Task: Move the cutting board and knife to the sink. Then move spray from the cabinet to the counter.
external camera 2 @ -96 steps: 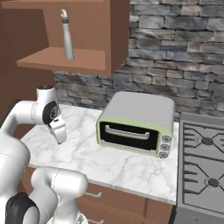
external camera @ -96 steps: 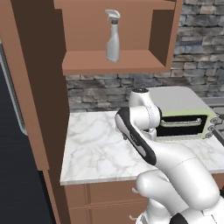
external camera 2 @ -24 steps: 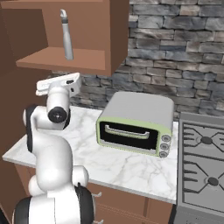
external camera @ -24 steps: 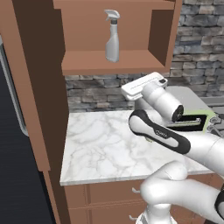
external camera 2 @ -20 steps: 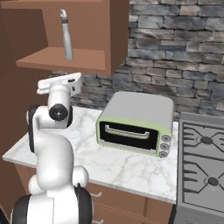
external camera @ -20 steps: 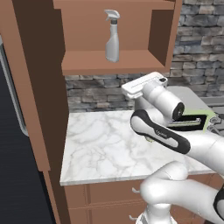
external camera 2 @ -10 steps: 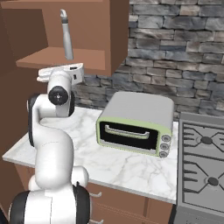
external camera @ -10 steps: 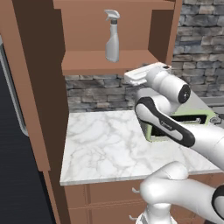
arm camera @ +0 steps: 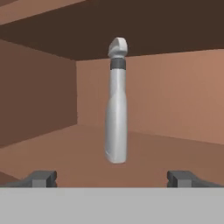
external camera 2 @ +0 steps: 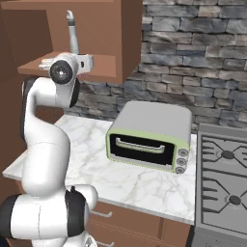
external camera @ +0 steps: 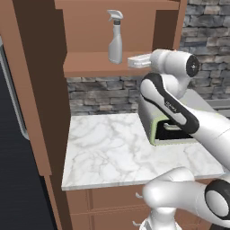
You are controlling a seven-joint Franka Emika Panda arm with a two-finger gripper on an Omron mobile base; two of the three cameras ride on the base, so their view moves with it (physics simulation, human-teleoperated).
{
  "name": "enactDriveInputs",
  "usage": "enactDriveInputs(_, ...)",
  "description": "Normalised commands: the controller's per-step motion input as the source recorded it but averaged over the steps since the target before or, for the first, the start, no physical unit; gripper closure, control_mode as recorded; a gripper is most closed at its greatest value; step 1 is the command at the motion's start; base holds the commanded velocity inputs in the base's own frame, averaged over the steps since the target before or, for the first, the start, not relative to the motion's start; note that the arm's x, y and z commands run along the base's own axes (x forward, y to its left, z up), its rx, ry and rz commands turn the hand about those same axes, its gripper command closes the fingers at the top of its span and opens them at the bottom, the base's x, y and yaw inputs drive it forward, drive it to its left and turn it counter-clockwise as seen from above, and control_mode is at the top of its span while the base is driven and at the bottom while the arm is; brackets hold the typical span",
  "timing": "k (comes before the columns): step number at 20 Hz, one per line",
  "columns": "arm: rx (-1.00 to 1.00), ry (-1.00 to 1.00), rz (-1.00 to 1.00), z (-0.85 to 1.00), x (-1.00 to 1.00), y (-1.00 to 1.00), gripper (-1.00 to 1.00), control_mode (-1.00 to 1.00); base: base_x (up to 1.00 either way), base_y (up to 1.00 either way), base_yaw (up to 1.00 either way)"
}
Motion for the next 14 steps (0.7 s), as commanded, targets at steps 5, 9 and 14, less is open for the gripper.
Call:
enactDriveInputs(5,0.0,0.2,-0.02,0.37,0.17,0.0,-1.0,-1.0,0.0,0.0,0.0)
enactDriveInputs(9,0.0,0.16,-0.05,0.31,0.21,0.0,-1.0,-1.0,0.0,0.0,0.0)
enactDriveInputs(14,0.0,0.02,-0.01,0.04,0.04,0.0,-1.0,-1.0,0.0,0.0,0.0)
